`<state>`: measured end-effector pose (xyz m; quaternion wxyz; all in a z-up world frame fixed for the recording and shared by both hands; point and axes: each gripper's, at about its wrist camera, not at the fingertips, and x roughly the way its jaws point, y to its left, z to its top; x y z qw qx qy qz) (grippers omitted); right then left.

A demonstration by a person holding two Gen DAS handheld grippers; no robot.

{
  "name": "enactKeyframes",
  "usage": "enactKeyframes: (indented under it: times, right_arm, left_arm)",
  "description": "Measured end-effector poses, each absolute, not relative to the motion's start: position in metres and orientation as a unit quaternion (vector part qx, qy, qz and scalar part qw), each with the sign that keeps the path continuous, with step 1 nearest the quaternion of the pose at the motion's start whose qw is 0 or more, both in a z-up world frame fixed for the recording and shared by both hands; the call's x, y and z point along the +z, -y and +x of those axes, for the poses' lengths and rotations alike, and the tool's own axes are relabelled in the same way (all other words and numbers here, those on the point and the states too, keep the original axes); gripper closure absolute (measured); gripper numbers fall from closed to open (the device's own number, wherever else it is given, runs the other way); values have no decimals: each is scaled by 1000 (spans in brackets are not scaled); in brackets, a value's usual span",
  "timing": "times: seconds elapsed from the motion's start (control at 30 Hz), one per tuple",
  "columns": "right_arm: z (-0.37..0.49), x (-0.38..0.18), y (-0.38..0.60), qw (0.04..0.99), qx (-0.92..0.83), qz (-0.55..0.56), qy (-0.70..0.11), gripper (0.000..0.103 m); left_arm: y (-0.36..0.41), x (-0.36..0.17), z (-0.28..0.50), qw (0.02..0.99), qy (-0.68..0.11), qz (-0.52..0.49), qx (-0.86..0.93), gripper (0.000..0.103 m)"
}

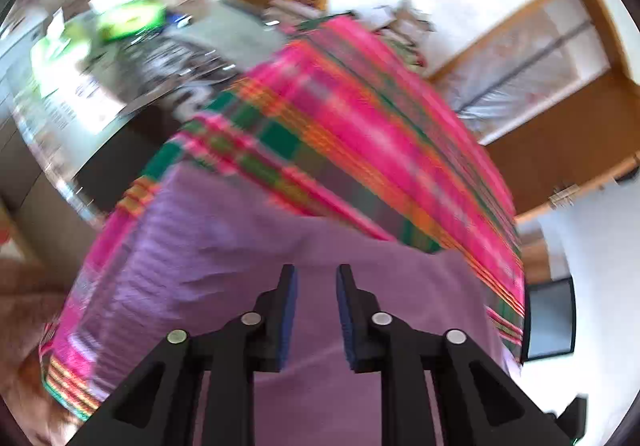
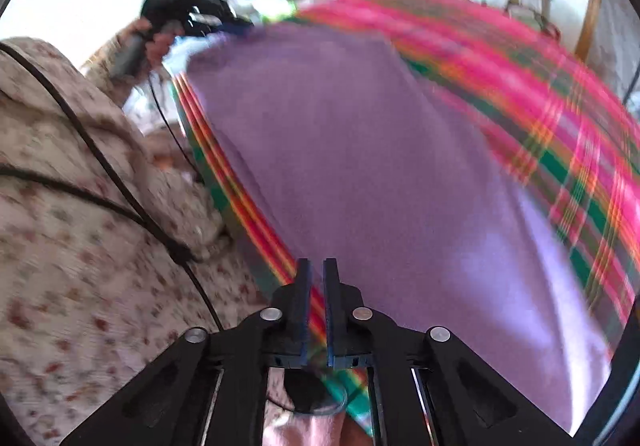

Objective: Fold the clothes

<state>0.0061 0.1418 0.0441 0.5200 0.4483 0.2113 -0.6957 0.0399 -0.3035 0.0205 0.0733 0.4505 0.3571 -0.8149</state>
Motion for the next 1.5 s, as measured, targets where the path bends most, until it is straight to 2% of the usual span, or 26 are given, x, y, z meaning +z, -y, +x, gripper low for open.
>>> enactKeyframes:
  times: [0.1, 0.3, 0.5, 0.87, 0.9, 0.93, 0.97, 1.0, 1.2, 1.5]
  right_arm:
    - [-25, 54, -142, 498, -735, 428, -168, 81]
    - [-95, 34, -128, 409, -790, 439, -125, 80]
    - [-108, 26, -102, 447, -772, 423, -158, 80]
    - [-117, 2, -39, 521, -710, 411, -237, 80]
    - [-117, 1, -37, 526, -706, 409, -240, 83]
    - [-115, 2, -36, 533, -702, 405, -244, 92]
    - [-112, 2, -35, 536, -701, 399, -251, 98]
    - [-110, 4, -35, 536, -701, 394, -257, 97]
    - [-130, 9, -50, 522, -721, 418, -182, 98]
    - [-131, 6, -51, 499, -734, 426, -176, 95]
  left_arm:
    - [276, 22, 16, 32, -332, 470, -817, 78]
    - [220, 27, -33, -50, -278, 505, -815, 78]
    - [195, 26, -58, -72, -233, 527, -814, 78]
    - [192, -7, -79, -68, -263, 555, -786, 78]
    - [193, -8, -80, -69, -267, 555, -785, 78]
    - [194, -9, -80, -70, -271, 554, -784, 78]
    - [195, -10, -80, -72, -274, 554, -783, 78]
    - [196, -11, -79, -75, -278, 552, -782, 78]
    - [206, -17, -76, -90, -310, 542, -776, 79]
    - [209, -17, -73, -90, -312, 538, -778, 82]
